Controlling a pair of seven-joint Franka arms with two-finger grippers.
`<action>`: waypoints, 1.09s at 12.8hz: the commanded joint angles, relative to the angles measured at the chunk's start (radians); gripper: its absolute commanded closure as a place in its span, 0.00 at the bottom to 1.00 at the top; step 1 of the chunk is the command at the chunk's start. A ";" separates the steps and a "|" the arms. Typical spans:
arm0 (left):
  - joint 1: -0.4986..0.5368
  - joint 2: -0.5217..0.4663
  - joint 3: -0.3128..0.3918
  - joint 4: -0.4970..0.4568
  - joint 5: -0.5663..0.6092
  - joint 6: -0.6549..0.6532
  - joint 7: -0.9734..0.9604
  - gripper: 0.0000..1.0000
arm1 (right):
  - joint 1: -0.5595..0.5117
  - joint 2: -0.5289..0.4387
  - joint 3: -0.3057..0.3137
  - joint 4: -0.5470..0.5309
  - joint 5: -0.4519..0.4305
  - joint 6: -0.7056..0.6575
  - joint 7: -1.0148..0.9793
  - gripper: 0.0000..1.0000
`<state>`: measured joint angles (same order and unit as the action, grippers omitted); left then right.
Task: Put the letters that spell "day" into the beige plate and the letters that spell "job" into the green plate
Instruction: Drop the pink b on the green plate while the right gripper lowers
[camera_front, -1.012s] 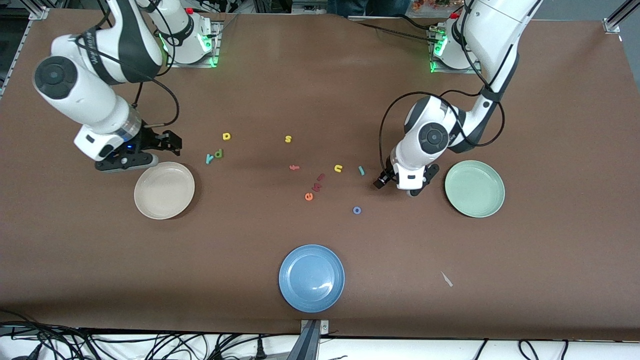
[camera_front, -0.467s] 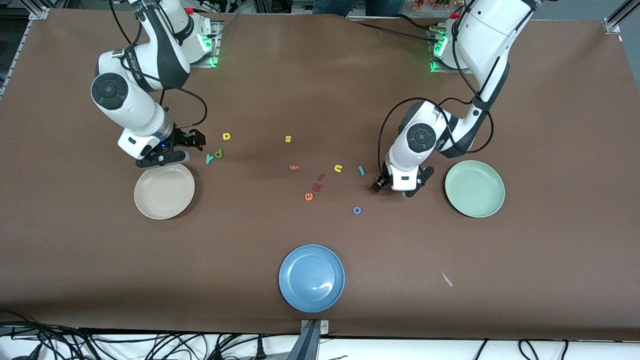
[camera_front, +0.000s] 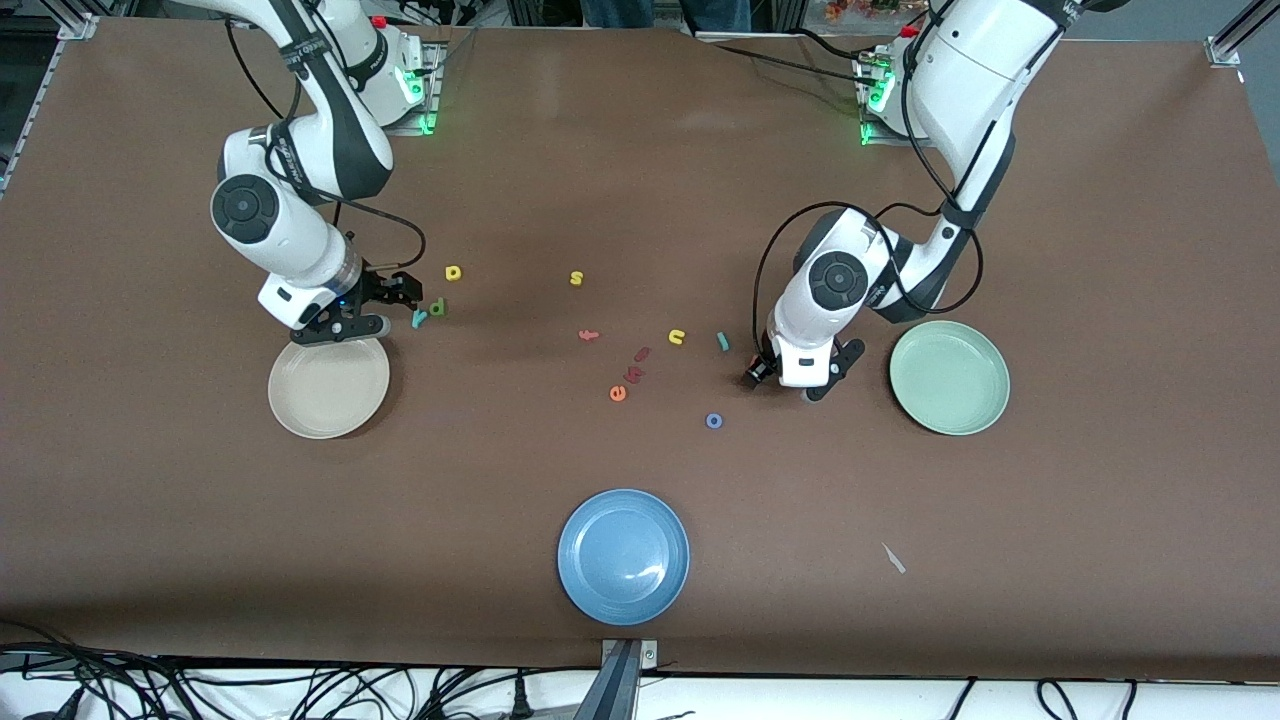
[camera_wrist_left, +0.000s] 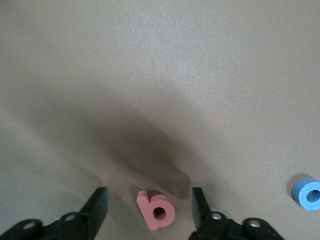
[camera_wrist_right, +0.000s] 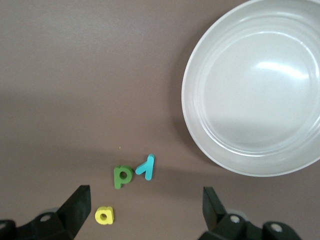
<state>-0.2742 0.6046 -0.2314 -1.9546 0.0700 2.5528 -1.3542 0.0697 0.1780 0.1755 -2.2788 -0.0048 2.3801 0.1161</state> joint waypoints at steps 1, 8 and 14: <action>-0.011 0.023 0.007 0.023 0.036 0.000 -0.028 0.52 | -0.014 0.032 0.016 -0.008 0.022 0.051 0.022 0.02; -0.031 0.040 0.007 0.034 0.036 -0.003 -0.031 0.60 | -0.013 0.087 0.016 -0.011 0.022 0.079 0.189 0.02; -0.023 0.034 0.009 0.043 0.037 -0.017 -0.022 1.00 | -0.013 0.124 0.018 -0.065 0.022 0.178 0.247 0.02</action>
<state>-0.2921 0.6118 -0.2299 -1.9401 0.0737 2.5470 -1.3542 0.0695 0.3031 0.1785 -2.3054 -0.0005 2.5022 0.3557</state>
